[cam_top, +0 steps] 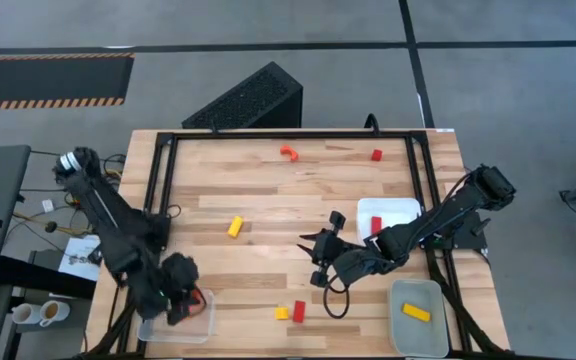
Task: Sort & place blocks by color
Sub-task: Put the left orange block into the transparent bin, then put the top red block into the white bin
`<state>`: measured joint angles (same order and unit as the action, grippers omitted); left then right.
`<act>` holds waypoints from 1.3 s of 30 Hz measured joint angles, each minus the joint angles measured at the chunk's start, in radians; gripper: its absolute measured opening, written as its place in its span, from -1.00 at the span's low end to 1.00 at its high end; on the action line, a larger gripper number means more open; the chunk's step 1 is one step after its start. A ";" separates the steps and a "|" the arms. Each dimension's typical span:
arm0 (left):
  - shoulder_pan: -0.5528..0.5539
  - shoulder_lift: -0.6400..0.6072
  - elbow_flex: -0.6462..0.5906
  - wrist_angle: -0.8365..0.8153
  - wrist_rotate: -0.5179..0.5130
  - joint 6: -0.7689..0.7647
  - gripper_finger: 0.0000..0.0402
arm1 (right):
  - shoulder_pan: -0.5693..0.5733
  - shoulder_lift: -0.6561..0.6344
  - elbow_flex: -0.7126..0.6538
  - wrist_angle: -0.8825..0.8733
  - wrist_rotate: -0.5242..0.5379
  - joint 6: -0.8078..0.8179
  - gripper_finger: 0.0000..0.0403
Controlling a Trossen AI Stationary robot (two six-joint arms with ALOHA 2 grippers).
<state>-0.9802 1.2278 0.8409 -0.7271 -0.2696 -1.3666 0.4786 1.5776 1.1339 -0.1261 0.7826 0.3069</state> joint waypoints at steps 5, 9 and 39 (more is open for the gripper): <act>-0.007 0.177 0.037 -0.011 0.136 -0.019 -0.45 | 0.000 0.000 0.000 0.000 0.000 0.002 -0.41; -0.002 0.275 0.047 0.049 0.207 0.013 -0.35 | 0.000 0.000 0.000 0.000 0.000 0.002 -0.41; -0.044 -0.039 0.035 0.176 -0.445 0.472 -0.13 | -0.054 0.083 -0.001 -0.015 -0.012 0.044 -0.41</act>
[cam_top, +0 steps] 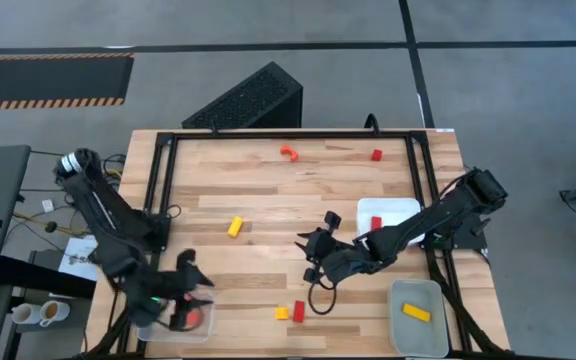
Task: Sort & place blocks by color
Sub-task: Put the top red block into the white bin
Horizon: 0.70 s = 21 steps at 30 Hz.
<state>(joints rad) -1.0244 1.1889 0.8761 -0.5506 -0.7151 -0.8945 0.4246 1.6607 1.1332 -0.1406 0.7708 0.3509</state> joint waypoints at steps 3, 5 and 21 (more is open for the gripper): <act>-0.046 -0.074 -0.063 0.142 -0.202 0.166 -0.19 | -0.033 0.025 0.000 0.022 -0.015 0.001 -0.41; -0.054 -0.105 -0.126 0.278 -0.275 0.276 -0.22 | -0.059 0.041 0.000 0.042 -0.020 0.018 -0.41; 0.338 -0.113 -0.609 1.391 0.104 0.720 -0.24 | -0.345 0.033 0.001 0.042 -0.179 -0.015 -0.41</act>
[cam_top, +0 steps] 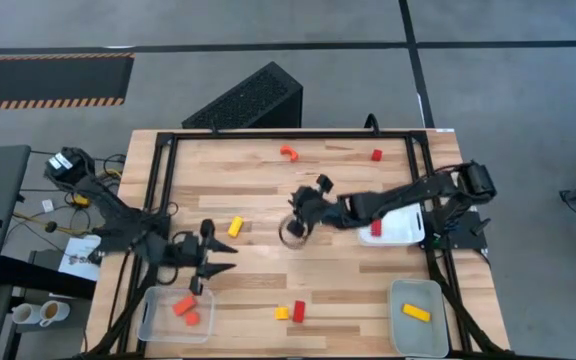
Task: Sort & place blocks by color
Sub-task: Put the top red block into the white bin
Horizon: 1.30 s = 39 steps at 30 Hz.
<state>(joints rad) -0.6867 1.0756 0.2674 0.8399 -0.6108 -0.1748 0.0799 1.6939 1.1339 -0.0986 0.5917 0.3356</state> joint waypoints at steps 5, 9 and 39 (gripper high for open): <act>0.097 0.000 -0.001 0.057 0.121 -0.017 -0.24 | -0.097 0.000 0.000 -0.047 -0.136 0.030 -0.41; 0.121 -0.001 0.000 0.111 0.125 0.018 -0.24 | -0.153 -0.034 0.002 -0.162 -0.123 0.026 -0.41; 0.139 0.000 0.000 0.048 0.070 -0.058 -0.24 | -0.685 -0.092 -0.110 -0.543 -0.095 0.180 -0.41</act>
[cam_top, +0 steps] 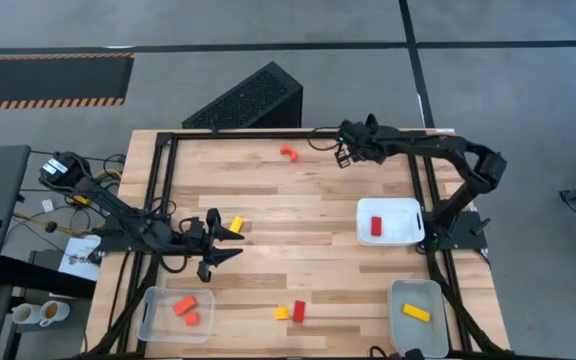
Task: Sort & place blocks by color
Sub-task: Put the top red block into the white bin
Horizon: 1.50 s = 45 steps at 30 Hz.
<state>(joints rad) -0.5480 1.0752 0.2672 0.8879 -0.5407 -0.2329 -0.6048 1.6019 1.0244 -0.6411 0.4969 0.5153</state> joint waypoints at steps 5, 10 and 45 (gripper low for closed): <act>0.000 0.000 0.000 -0.006 -0.017 0.000 -0.24 | 0.016 -0.055 -0.163 0.128 0.000 0.038 -0.41; 0.000 0.000 0.000 -0.011 -0.036 0.009 -0.24 | 0.010 -0.136 -0.241 0.162 0.000 0.045 -0.41; 0.000 0.000 0.000 -0.016 -0.095 -0.017 -0.24 | -0.179 -0.336 -0.353 0.217 -0.132 0.202 0.65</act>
<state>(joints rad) -0.5480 1.0752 0.2676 0.8722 -0.6355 -0.2499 -0.7837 1.2662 0.6716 -0.4243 0.3654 0.7174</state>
